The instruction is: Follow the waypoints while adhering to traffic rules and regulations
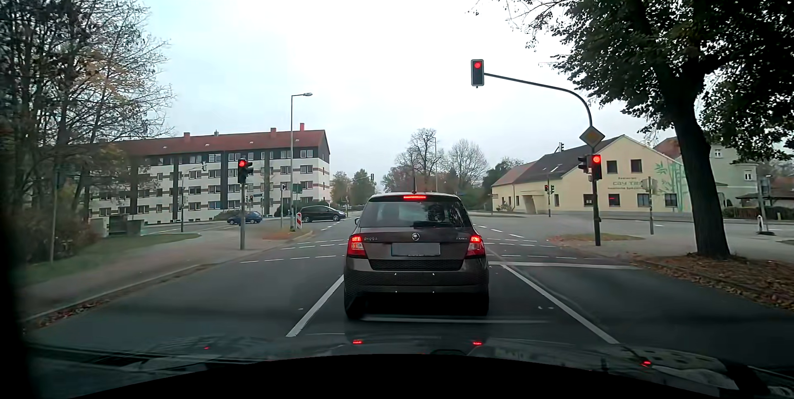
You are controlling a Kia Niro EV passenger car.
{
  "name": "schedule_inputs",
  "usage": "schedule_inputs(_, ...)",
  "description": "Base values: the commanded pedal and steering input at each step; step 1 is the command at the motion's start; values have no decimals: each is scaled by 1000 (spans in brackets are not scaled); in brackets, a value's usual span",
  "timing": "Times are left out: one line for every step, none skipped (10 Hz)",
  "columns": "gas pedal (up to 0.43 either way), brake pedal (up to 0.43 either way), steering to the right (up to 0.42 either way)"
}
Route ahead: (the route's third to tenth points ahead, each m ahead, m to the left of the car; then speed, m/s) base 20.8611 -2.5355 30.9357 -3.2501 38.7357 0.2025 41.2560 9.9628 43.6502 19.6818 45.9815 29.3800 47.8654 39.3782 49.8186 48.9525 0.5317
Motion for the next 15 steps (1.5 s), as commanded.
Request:
schedule_inputs(0, 146, -9)
schedule_inputs(0, 146, -9)
schedule_inputs(0, 140, -9)
schedule_inputs(0, 152, -9)
schedule_inputs(0, 152, -9)
schedule_inputs(0, 152, -9)
schedule_inputs(0, 152, -9)
schedule_inputs(0, 152, -9)
schedule_inputs(0, 152, -9)
schedule_inputs(0, 152, -9)
schedule_inputs(0, 152, -9)
schedule_inputs(0, 152, -9)
schedule_inputs(0, 152, -9)
schedule_inputs(0, 152, -9)
schedule_inputs(0, 159, -9)
